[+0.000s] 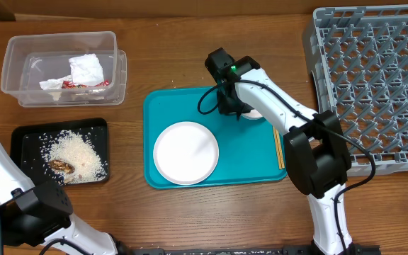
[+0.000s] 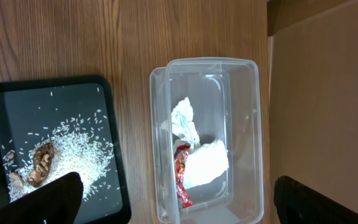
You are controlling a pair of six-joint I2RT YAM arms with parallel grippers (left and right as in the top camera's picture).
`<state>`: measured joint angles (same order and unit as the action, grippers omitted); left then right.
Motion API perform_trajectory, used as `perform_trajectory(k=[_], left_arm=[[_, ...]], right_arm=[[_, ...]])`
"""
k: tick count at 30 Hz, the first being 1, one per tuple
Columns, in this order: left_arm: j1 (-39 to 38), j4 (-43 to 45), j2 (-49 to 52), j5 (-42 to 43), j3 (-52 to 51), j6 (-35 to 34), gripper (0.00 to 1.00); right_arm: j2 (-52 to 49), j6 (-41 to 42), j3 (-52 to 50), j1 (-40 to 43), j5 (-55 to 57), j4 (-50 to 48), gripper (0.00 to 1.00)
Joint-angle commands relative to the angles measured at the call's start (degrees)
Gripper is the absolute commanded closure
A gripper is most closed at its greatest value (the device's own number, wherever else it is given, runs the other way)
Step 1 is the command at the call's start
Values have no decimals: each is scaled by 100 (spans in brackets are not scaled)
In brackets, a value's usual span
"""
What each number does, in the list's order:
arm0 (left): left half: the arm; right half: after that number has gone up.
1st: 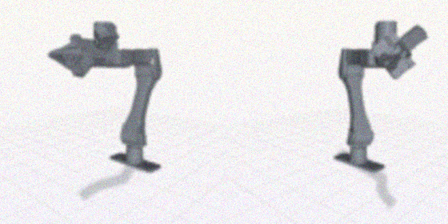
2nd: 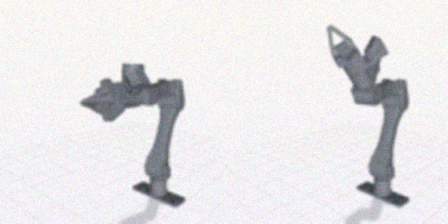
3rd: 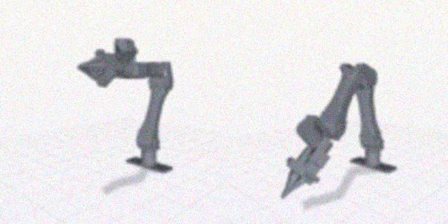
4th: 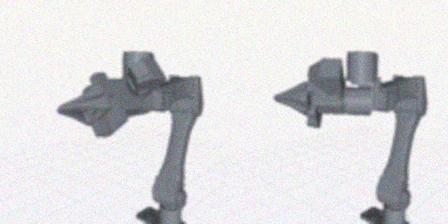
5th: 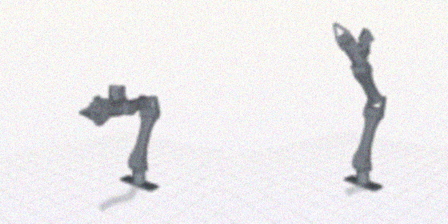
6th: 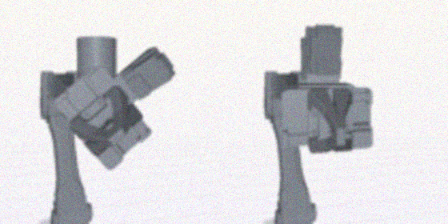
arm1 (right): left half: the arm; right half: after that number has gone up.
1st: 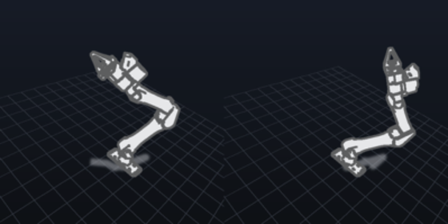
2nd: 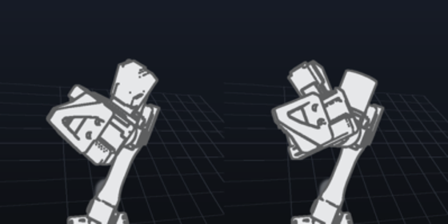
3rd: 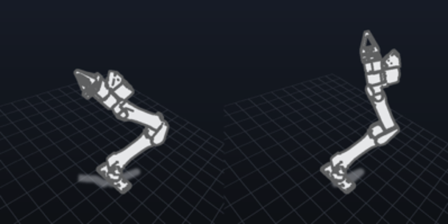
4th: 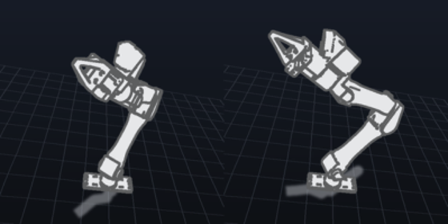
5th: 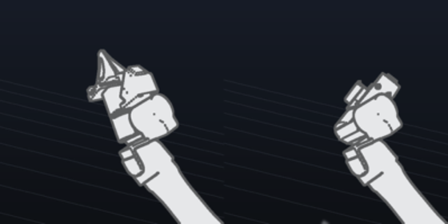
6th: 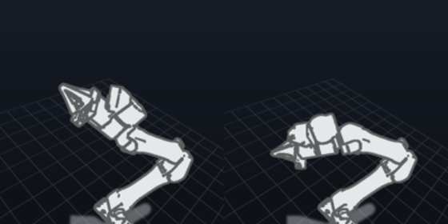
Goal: Sort waste into correct bins and load items into the dishwasher
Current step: 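Grasp the pink bowl rim with the right gripper and lift, then carry the pink bowl with the right gripper to the dish rack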
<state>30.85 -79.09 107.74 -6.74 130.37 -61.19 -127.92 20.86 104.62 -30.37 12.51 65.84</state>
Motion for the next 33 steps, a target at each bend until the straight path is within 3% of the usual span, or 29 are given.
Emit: perform_trajectory(k=[1, 11, 18, 24, 33], left_arm=[[-13, 0, 28, -116, -9, -57, 0], [-13, 0, 28, -116, -9, -57, 0], [-13, 0, 28, -116, -9, -59, 0], [-13, 0, 28, -116, -9, -59, 0], [-13, 0, 28, -116, -9, -57, 0]], right_arm=[[4, 35, 260, 13, 98, 291, 93], [166, -181, 2774, 332, 483, 2081, 96], [289, -743, 4535, 1447, 144, 2479, 96], [260, -1088, 4743, 3029, -894, 1777, 96], [-295, -973, 4527, 5582, -4813, -629, 96]])
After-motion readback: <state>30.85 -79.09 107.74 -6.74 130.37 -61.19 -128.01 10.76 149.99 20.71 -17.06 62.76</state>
